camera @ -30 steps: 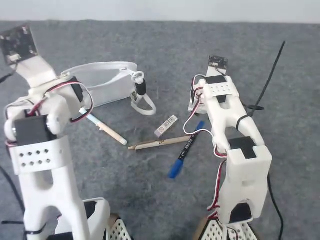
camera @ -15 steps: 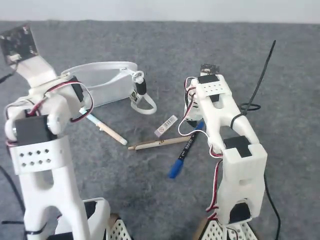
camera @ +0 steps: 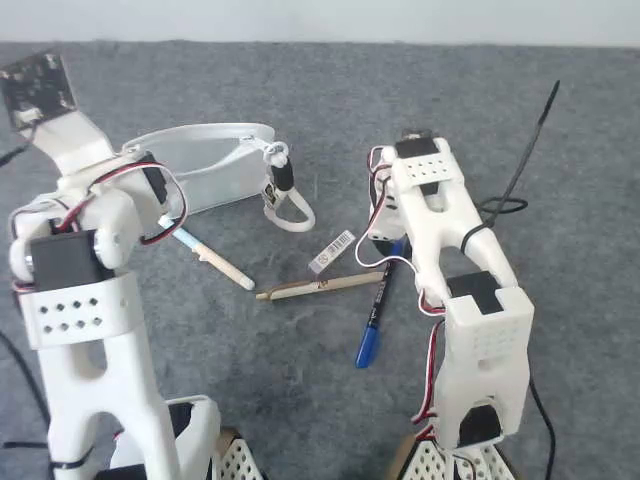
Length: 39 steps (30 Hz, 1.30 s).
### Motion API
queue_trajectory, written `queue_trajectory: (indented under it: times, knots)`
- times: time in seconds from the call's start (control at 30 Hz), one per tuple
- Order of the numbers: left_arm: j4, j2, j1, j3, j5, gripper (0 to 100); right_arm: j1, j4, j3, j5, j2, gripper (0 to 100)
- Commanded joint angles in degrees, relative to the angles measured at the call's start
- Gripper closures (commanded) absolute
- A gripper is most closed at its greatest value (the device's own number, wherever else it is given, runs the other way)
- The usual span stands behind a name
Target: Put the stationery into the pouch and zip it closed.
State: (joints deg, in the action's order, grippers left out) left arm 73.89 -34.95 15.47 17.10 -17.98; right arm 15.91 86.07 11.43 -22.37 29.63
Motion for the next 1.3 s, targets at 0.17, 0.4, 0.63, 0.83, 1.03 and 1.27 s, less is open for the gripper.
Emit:
queue_trajectory:
  times: [0.17,0.4,0.63,0.83,1.03,1.27]
  knots:
    - [-1.58,-0.35,0.09,-0.31,-0.44,99,2.68,9.54,8.97,-0.18,-9.10,99.2]
    - [-1.58,-0.35,-0.18,0.04,-0.44,99,5.32,13.76,9.23,-0.18,-17.89,99.2]
    - [-1.58,-0.35,-0.18,0.13,-0.44,99,7.69,16.13,8.88,-0.09,-24.75,99.2]
    - [-1.58,-0.35,-0.18,0.13,-0.53,99,10.33,15.78,4.04,5.19,-31.25,99.2]
    - [-1.58,-0.35,-0.18,0.13,-0.53,99,11.12,15.52,0.44,5.80,-39.25,99.2]
    - [-1.58,-0.35,-0.18,0.13,-0.53,99,17.27,15.43,-3.96,5.89,-49.19,99.2]
